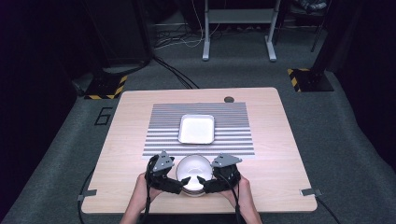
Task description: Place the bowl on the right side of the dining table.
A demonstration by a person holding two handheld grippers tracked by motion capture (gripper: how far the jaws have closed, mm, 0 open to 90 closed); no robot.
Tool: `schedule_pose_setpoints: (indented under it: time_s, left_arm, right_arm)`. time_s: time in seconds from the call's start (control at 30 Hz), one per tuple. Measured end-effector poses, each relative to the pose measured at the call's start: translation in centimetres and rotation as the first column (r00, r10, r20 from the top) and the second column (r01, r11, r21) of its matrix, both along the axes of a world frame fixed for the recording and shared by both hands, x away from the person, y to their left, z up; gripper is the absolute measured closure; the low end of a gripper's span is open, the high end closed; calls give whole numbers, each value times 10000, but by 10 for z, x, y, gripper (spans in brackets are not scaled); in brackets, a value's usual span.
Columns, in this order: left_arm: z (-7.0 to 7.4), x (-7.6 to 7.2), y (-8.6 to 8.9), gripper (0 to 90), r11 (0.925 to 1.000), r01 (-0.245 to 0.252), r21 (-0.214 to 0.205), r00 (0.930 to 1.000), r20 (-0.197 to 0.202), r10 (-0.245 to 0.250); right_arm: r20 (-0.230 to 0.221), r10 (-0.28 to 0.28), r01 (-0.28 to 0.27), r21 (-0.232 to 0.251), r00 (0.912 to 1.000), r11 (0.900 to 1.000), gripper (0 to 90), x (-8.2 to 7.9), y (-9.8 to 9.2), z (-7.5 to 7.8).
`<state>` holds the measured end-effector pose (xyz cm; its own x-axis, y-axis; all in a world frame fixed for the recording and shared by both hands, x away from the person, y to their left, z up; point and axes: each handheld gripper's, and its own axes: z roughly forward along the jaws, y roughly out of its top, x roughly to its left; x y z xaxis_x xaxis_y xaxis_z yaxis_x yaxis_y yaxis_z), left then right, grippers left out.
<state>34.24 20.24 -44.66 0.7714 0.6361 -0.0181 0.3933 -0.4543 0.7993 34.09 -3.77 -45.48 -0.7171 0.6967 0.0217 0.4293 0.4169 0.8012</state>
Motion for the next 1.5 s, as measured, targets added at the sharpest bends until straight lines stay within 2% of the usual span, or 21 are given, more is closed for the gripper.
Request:
schedule_pose_setpoints:
  time_s: [0.03, 0.13, 0.27, 0.3, 0.37, 0.43, 0.6, 0.7, 0.73, 0.8, 0.9, 1.0, 1.1, 1.17, 1.27, 1.33, 1.5]
  left_arm:
    - [-3, 1, -1, 50, 10000, 25, -81, 10000, -12, -25]
    - [-4, 0, -2, 49, 10000, -15, 19, 10000, 38, 15]
    - [-9, 1, -4, 37, 10000, -57, 32, 10000, 78, 57]
    - [-10, 2, -5, 37, 9999, -120, 13, 9999, 78, 120]
    - [-13, 2, -7, 45, 9997, -152, 207, 9998, 92, 150]
    - [-15, 2, -9, 49, 9998, -85, 169, 10000, 47, 84]
    - [-16, 1, -9, 87, 10000, -8, 88, 10000, 41, 8]
    - [-16, 0, -10, 149, 10000, 41, -17, 10000, 59, -41]
    - [-16, 0, -10, 199, 10000, 45, -65, 10000, 80, -45]
    - [-15, 0, -12, 269, 9999, 24, -99, 9999, 113, -23]
    - [-15, -1, -14, 317, 9997, -230, -106, 9989, 406, 234]
    - [-15, -2, -15, 367, 9991, -377, -167, 9982, 458, 385]
    - [-13, -2, -17, 398, 9986, -535, 54, 9966, 627, 530]
    - [-10, -3, -20, 453, 9967, -692, 434, 9943, 847, 654]
    - [-9, -3, -20, 486, 9953, -798, 541, 9930, 910, 746]
    - [-7, -4, -22, 519, 9929, -916, 764, 9914, 1008, 837]
    - [-5, -5, -25, 591, 9862, -1268, 1067, 9854, 1273, 1130]
  right_arm:
    - [-170, -2, 2, 29, 9999, 10000, 92, 2, 1, -3]
    - [-244, -47, 47, 22, 9997, 10000, 92, 3, 2, -5]
    - [-279, -133, 123, -348, 9995, 9993, 85, 4, 7, -11]
    - [-343, -98, 89, -267, 9994, 9996, 85, 5, 7, -12]
    - [-356, -160, 151, -269, 9992, 9995, 88, 6, 8, -14]
    - [-303, -208, 199, -289, 9993, 9994, 138, 7, 9, -16]
    - [-285, -167, 156, -381, 9995, 9992, 179, 8, 10, -19]
    - [-438, -69, 61, -177, 9990, 9998, 208, 8, 9, -20]
    - [-379, -31, 25, -164, 9993, 9999, 259, 8, 9, -20]
    - [-394, -20, 14, -136, 9992, 9999, 283, 7, 9, -19]
    - [-470, 162, -168, -118, 9988, 9998, 351, 7, 9, -19]
    - [-549, 231, -234, -33, 9982, 9997, 393, 5, 10, -19]
    - [-376, 141, -143, -51, 9992, 9999, 437, 5, 10, -17]
    - [-312, 102, -104, -38, 9995, 9999, 479, 6, 9, -16]
    - [-263, 35, -36, -62, 9996, 10000, 513, 6, 9, -14]
    - [-188, -7, 5, -106, 9998, 9999, 544, 7, 9, -13]
    - [-326, -96, 94, -49, 9994, 9999, 608, 10, 8, -9]
